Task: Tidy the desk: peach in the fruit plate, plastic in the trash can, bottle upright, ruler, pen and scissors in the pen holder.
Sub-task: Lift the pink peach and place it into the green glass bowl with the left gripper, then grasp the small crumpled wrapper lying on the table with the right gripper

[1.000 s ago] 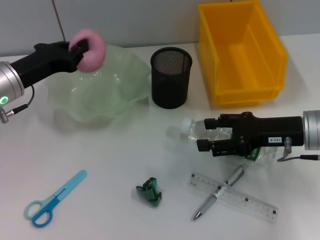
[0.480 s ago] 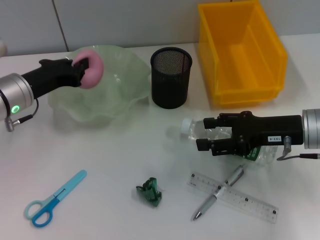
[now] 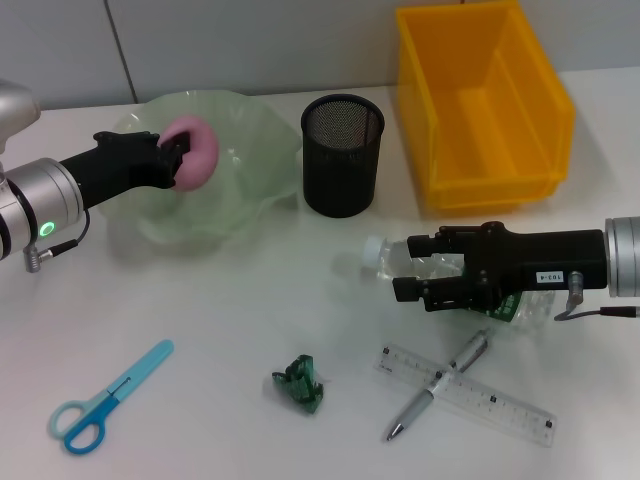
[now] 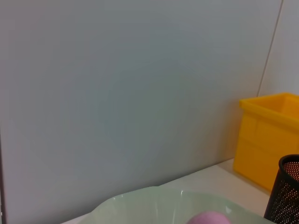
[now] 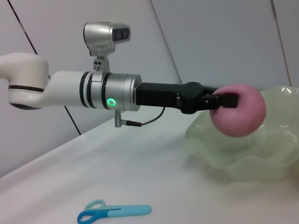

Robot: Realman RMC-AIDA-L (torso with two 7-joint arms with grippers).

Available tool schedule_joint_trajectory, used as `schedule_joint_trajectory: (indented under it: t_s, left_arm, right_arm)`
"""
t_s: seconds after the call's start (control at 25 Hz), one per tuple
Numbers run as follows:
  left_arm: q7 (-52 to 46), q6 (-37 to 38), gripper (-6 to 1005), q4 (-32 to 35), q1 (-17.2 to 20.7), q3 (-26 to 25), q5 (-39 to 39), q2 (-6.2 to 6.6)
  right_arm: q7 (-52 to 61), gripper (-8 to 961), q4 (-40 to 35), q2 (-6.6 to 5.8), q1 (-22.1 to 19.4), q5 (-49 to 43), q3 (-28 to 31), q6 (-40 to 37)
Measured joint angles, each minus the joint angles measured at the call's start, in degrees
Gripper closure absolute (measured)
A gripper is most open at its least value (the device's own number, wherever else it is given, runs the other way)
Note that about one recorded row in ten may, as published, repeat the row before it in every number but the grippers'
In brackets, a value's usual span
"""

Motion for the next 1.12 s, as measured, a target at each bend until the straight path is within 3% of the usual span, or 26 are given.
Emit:
schedule_joint_trajectory:
  t_s: [0.28,0.48,0.64,0.8,1.12]
  left_arm:
    - [0.0,-0.1,921,0.0,0.0,0.0,0.0,0.00]
    - [-0.4,-0.3,783,0.0,0.1,-0.3,-0.2,-0.05]
    - [-0.5,-0.3,540,-0.3,0.1,-0.2,-0.3,-0.07]
    - [-0.5,-0.3,361,-0.5,0.1,-0.1,-0.3,-0.08]
    - [-0.5,0.0,324,-0.5,0.0,-0.2,-0.3,-0.08]
  right_arm:
    - [0.0,173,0.0,0.00,0.0,0.0,0.0,0.0]
    - [0.0,173,0.0,0.00,0.0,0.0,0.0,0.0]
    - [0.0,174,0.0,0.00,0.0,0.0,0.0,0.0]
    - [-0.2,174,0.0,0.00,0.1,0.0,0.0,0.0]
    - [-0.4,174,0.0,0.07,0.1,0.0,0.0,0.0]
